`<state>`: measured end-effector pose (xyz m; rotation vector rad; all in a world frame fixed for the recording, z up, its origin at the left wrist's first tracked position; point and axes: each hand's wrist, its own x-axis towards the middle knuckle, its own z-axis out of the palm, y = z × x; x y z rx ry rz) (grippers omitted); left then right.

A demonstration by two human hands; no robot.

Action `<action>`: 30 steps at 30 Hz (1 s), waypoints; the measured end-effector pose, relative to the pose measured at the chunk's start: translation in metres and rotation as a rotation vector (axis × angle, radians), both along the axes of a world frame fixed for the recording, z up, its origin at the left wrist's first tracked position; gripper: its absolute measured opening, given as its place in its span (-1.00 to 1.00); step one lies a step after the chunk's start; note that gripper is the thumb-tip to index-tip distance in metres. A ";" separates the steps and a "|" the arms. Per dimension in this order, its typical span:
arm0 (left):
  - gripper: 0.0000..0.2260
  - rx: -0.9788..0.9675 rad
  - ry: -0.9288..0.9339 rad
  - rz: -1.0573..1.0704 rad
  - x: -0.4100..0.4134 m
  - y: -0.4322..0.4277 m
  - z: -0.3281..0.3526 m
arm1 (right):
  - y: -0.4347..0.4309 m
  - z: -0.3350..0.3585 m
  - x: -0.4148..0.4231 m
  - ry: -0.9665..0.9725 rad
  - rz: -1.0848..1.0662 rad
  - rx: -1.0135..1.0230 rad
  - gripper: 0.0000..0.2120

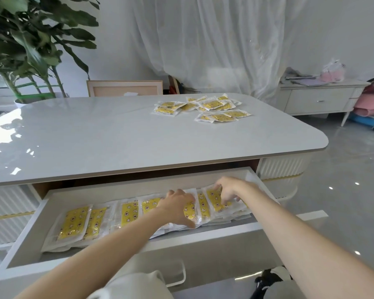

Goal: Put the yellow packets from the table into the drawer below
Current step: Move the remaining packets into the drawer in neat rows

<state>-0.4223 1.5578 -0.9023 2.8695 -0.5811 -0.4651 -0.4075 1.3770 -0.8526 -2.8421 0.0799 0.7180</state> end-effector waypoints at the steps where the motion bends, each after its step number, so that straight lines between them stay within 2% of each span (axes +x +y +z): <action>1: -0.28 0.046 -0.001 -0.036 0.000 0.000 -0.004 | 0.001 -0.002 -0.003 0.031 0.019 -0.017 -0.38; 4: -0.29 0.136 -0.059 -0.091 0.002 0.000 -0.011 | 0.002 -0.012 -0.007 0.051 0.029 -0.005 -0.35; 9: -0.30 0.155 -0.066 -0.114 0.004 0.002 -0.010 | 0.000 -0.017 -0.009 0.019 0.027 0.018 -0.36; 12: -0.30 0.039 -0.005 -0.086 0.002 0.006 -0.003 | 0.002 -0.011 -0.012 -0.015 0.045 0.030 -0.44; 16: -0.53 -0.157 -0.029 0.015 -0.003 0.009 0.019 | 0.004 0.016 -0.014 -0.061 0.009 0.109 -0.56; 19: -0.62 -0.253 -0.067 0.053 -0.009 0.013 0.043 | 0.004 0.041 -0.016 -0.076 -0.026 0.194 -0.62; 23: -0.68 -0.339 -0.188 0.070 -0.014 0.020 0.082 | 0.005 0.071 -0.019 -0.251 -0.094 0.308 -0.70; 30: -0.72 -0.379 -0.340 0.125 -0.007 0.033 0.130 | 0.007 0.096 -0.014 -0.535 -0.272 0.451 -0.67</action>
